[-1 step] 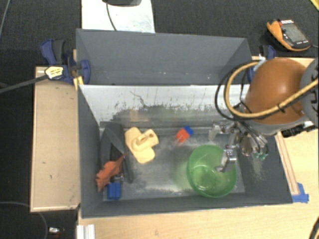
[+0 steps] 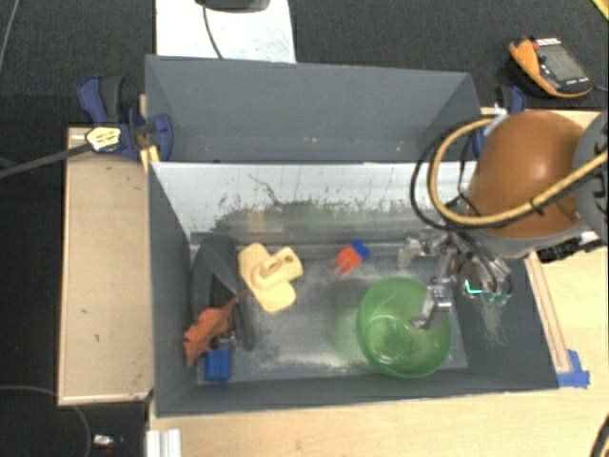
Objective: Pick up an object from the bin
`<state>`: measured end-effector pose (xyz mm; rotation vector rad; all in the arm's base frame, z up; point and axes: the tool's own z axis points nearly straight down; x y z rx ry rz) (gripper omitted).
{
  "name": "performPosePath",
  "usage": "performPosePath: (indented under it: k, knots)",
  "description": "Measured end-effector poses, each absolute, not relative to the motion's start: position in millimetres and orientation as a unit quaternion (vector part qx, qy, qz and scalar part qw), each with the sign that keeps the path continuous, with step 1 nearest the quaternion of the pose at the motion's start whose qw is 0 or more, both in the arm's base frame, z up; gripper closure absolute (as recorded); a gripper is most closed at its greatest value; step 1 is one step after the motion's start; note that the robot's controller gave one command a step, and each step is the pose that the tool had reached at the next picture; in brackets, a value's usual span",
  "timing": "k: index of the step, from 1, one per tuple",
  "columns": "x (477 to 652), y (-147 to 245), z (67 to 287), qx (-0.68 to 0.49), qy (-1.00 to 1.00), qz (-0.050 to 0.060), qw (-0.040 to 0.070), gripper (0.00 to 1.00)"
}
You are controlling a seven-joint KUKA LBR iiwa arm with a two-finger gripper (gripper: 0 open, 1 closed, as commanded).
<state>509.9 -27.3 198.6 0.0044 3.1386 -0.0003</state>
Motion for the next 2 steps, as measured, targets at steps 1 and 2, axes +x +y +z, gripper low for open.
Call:
performPosePath:
  k: [1,2]
  knots:
    - [509.9,-27.3,198.6,0.001,1.000,0.000,0.002,0.00]
    - [509.9,-27.3,198.6,0.001,1.000,0.000,0.002,0.00]
